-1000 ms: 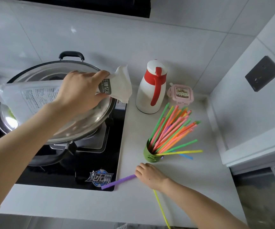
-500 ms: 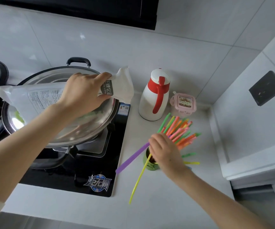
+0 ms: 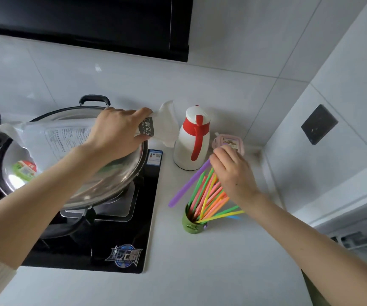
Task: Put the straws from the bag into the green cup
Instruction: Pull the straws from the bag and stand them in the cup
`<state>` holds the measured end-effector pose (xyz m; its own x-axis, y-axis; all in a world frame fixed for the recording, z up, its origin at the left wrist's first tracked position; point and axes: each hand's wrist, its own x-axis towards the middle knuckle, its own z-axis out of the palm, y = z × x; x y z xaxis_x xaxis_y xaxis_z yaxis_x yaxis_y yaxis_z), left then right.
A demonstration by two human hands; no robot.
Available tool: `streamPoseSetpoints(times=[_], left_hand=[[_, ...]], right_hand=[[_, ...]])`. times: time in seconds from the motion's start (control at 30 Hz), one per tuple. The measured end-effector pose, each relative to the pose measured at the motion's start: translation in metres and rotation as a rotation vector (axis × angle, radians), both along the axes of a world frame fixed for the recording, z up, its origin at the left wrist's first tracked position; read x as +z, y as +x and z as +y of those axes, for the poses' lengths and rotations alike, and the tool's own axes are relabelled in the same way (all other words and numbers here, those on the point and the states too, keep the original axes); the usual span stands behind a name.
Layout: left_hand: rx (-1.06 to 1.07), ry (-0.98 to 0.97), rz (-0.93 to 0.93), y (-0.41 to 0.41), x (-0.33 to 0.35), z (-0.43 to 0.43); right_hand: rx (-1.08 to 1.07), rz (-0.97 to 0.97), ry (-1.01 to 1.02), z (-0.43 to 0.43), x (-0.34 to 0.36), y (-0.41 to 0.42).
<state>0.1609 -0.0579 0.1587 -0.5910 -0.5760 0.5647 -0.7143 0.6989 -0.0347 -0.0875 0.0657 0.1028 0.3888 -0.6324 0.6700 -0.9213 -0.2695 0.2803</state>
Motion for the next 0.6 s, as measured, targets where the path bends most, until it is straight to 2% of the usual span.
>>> streamPoseSetpoints(times=[0.17, 0.27, 0.37, 0.47, 0.6], left_hand=[[-0.003, 0.025, 0.005, 0.005, -0.003, 0.002], [0.002, 0.019, 0.011, 0.009, -0.006, 0.003], [0.0, 0.014, 0.011, 0.012, -0.009, 0.005], [0.003, 0.014, 0.02, 0.013, -0.01, 0.006], [0.005, 0.023, 0.028, 0.009, -0.009, 0.007]], right_hand=[[-0.019, 0.038, 0.179, 0.0, -0.024, 0.004], [-0.065, -0.051, 0.307, 0.005, -0.024, 0.003], [-0.134, -0.177, 0.26, 0.015, -0.012, 0.0], [-0.129, -0.387, 0.144, 0.022, 0.003, -0.002], [-0.104, -0.85, 0.091, 0.03, 0.014, 0.004]])
